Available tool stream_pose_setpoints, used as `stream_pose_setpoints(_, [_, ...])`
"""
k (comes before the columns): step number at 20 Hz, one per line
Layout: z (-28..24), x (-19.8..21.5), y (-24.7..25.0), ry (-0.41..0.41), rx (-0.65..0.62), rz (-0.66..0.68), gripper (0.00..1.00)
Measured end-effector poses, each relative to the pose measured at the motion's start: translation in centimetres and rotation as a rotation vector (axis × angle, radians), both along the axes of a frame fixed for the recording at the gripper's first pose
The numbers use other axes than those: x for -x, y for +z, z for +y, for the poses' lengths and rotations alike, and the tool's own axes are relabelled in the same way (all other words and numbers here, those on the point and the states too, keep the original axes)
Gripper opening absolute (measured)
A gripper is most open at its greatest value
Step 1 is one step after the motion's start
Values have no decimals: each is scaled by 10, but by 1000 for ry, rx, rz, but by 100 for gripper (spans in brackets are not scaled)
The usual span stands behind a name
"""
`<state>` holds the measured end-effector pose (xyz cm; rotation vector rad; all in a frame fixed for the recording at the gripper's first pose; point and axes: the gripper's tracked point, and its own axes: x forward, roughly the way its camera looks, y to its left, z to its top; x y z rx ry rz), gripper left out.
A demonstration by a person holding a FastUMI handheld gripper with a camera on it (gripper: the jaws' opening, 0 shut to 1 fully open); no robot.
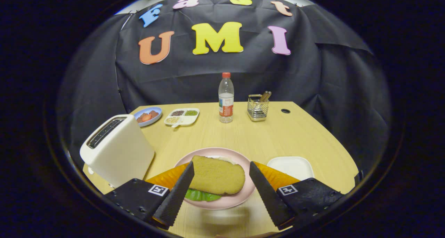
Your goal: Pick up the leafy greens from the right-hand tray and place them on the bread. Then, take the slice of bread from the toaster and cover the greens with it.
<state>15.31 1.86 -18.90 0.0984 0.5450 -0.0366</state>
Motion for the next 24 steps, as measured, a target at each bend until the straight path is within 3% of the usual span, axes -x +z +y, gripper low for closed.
stream_pose_setpoints(8, [12,64,107,2,58,-269,98])
stream_pose_setpoints(15, [31,135,184,51,64,-439,97])
stream_pose_setpoints(24, [18,169,193,16,39,-442,95])
